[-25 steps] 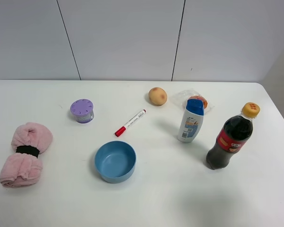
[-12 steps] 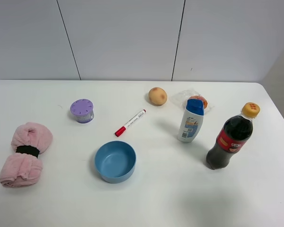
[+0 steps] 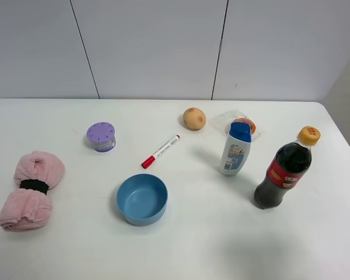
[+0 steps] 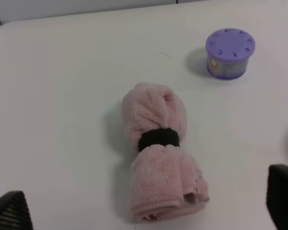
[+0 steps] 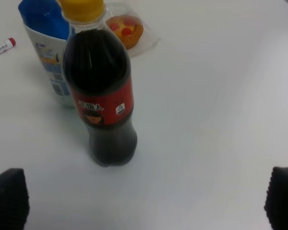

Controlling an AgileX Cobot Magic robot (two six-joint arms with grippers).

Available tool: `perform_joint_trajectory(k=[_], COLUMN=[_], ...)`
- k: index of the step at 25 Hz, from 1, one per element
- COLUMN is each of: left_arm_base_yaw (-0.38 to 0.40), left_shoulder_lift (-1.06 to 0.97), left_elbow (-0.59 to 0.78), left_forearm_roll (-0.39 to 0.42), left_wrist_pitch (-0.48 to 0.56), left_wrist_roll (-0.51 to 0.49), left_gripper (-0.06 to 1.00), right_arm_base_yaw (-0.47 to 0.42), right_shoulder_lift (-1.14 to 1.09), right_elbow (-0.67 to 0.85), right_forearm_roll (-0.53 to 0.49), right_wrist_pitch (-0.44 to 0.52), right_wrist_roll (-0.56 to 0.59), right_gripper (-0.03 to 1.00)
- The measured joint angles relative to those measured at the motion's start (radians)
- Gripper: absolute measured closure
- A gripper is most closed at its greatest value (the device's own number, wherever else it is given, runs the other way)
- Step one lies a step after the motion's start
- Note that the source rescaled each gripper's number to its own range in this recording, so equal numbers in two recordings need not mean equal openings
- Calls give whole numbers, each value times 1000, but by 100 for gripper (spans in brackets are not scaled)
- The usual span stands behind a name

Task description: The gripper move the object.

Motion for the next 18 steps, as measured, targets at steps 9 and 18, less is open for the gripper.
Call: perform_joint_trajectory(k=[9,18], left_arm_base_yaw=[0,-10], left_shoulder_lift=[0,0], left_elbow=[0,0], left_forearm_roll=[0,0], left_wrist_pitch=[0,-1], left_wrist_roll=[0,0], left_gripper=[-5,-6], right_arm_base_yaw=[0,0], right_shoulder_lift=[0,0], right_elbow=[0,0], right_forearm_roll=[-75,-133], right_wrist_pitch=[0,0], right_wrist_roll=[64,133], right_gripper=[-3,-3])
